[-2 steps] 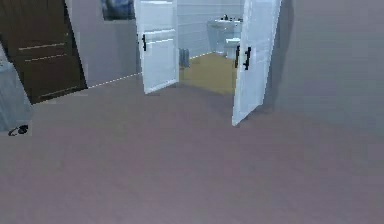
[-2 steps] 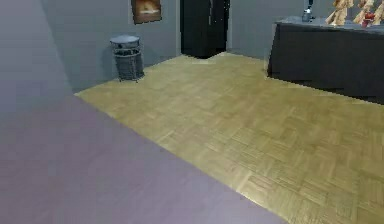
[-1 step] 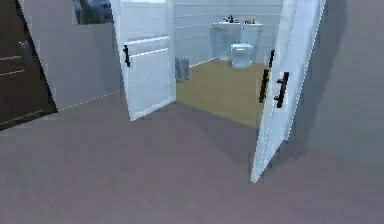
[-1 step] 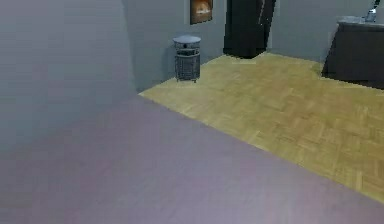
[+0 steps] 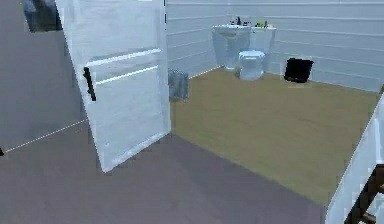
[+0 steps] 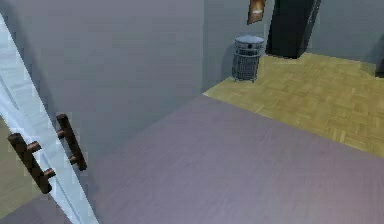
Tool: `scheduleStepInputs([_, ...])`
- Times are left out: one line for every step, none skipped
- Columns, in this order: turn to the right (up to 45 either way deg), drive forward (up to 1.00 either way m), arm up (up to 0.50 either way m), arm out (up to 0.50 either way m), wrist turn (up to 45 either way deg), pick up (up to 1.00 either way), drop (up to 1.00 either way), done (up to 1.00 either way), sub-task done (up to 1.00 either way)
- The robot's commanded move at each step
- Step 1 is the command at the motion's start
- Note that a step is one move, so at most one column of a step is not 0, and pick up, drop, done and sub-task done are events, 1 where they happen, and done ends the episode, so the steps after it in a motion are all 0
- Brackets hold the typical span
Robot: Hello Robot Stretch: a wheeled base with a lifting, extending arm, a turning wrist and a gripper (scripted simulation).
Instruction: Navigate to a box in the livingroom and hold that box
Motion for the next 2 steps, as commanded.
scheduleStepInputs([-6.0, 0.00, 0.00, 0.00, 0.0, 0.00, 0.00, 0.00, 0.00])
scheduleStepInputs([0.0, 0.65, 0.00, 0.00, 0.0, 0.00, 0.00, 0.00, 0.00])
